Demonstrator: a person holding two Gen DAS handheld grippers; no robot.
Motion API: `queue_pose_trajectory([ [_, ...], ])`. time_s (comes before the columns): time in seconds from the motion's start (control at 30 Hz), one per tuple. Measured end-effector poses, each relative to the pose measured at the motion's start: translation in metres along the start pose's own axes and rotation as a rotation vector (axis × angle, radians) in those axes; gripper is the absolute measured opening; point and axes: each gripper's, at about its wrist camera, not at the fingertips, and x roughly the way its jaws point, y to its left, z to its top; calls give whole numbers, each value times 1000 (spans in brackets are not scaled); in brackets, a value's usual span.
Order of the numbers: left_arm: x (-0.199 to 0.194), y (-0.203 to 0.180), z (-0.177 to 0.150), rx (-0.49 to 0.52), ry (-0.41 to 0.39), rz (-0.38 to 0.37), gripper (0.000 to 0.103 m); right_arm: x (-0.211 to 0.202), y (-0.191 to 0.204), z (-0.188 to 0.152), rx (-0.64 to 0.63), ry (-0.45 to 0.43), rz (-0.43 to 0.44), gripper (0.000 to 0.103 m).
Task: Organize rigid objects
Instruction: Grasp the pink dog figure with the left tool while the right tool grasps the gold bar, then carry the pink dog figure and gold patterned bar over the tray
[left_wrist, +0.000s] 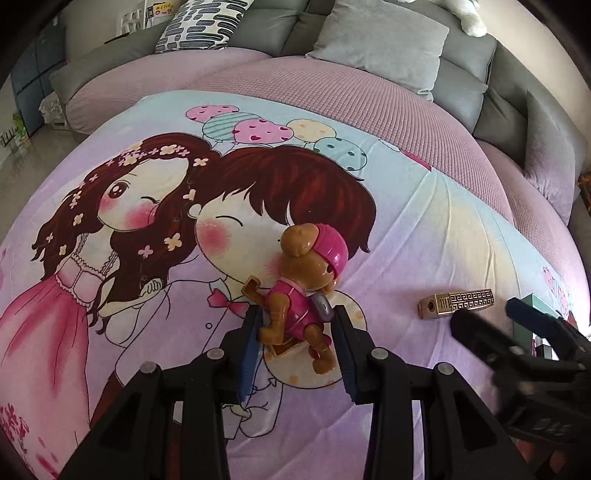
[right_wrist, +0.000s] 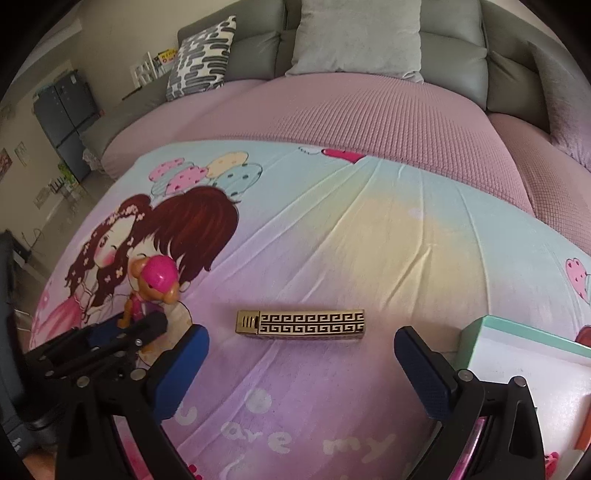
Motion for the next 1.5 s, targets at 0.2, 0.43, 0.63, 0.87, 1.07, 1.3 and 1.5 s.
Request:
queue_pose_trajectory([
  [0.2,3,1,2,-4,5,-12,40,16,8,2,-46,36,-58,97],
  [0.43,6,0,2,-2,10,-15,40,27,9,3,-43,52,-80,88],
  [0.63,8,0,3,0,11,-21,40,27,11,3,-45,42,-105,84],
  [0.87,-1,-2,3,-7,-24,-61,39,14,11,-5,-32,4,-115,84],
  [1.07,-15,-7,5,-10,-61,-80,39,-7,8,-17,3,-47,-113,83],
  [1.3,-41,-22,1,27,-107,-73,39,-51,-1,-42,83,-135,-137,83],
  [1.5,-71,-52,-11,120,-147,-96,39,-93,-8,-67,111,-180,-219,83],
])
